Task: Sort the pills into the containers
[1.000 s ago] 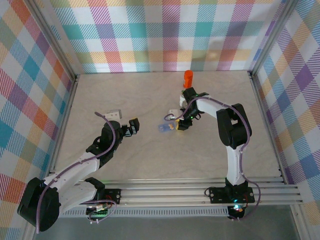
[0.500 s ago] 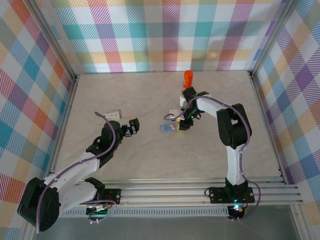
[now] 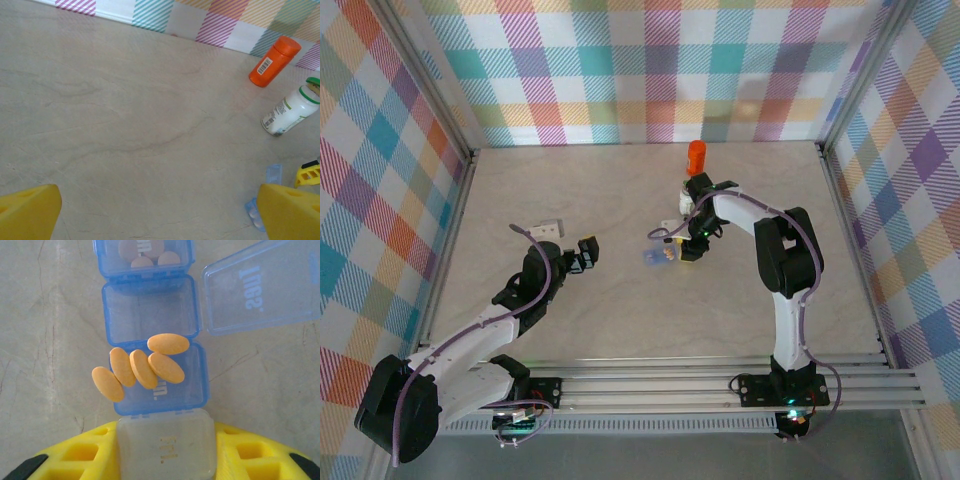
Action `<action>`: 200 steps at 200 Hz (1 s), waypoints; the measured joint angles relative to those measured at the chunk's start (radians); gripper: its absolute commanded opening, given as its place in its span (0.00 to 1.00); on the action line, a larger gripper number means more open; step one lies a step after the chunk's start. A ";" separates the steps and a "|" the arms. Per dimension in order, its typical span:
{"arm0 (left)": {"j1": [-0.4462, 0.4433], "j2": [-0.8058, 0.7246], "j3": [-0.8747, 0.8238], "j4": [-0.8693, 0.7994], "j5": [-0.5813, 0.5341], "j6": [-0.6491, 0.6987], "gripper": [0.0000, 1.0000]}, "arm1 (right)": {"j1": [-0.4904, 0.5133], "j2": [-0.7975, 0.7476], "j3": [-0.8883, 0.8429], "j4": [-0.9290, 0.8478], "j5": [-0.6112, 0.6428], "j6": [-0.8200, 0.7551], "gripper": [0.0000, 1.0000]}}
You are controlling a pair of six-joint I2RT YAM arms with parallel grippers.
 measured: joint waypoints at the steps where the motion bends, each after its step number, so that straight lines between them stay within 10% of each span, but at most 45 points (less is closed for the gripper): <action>1: 0.000 0.000 0.000 0.000 0.000 0.000 1.00 | 0.000 0.000 0.000 0.000 0.000 0.000 0.37; 200: 0.000 0.000 0.000 0.000 0.014 -0.003 1.00 | 0.003 -0.030 0.060 -0.169 0.098 -0.019 0.35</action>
